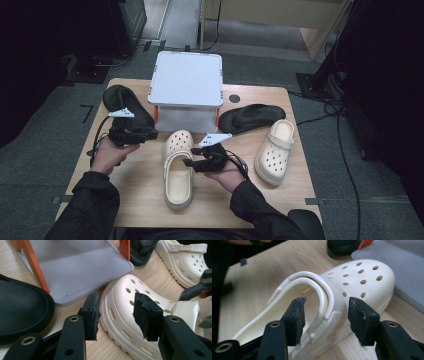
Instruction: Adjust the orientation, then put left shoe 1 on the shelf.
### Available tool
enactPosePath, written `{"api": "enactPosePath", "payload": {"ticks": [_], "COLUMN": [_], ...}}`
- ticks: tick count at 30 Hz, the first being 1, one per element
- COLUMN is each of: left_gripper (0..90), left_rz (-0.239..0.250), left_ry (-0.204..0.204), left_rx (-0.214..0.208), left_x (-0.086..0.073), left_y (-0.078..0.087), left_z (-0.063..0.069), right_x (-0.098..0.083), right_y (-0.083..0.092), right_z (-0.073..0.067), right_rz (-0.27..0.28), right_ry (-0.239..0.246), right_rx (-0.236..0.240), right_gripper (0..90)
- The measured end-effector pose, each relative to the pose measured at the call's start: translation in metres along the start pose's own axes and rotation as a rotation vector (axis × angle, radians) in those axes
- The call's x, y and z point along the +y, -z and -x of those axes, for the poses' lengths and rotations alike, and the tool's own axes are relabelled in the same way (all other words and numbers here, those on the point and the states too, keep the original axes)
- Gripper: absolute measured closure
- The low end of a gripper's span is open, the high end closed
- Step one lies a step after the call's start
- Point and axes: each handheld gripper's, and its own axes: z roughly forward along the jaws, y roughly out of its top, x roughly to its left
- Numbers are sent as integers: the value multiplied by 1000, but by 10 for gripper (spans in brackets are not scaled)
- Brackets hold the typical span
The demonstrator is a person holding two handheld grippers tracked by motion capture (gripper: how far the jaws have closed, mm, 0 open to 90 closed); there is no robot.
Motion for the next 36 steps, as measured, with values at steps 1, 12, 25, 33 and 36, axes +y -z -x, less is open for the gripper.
{"api": "enactPosePath", "payload": {"ticks": [1,12,25,33,36], "left_gripper": [560,566,614,728,729], "left_rz": [11,42,102,87,81], "left_ry": [-2,11,15,-30,-25], "left_rx": [8,34,54,76,84], "left_x": [2,22,34,49,54], "left_y": [3,14,29,26,24], "left_z": [-1,-17,-29,-30,-35], "right_x": [0,3,7,19,26], "right_y": [-4,-21,-14,-12,-11], "right_z": [0,0,6,10,13], "right_rz": [-12,-16,-16,-13,-8], "right_ry": [0,11,14,30,28], "right_rx": [-2,-91,-194,-227,-244], "right_gripper": [483,451,714,750,751]}}
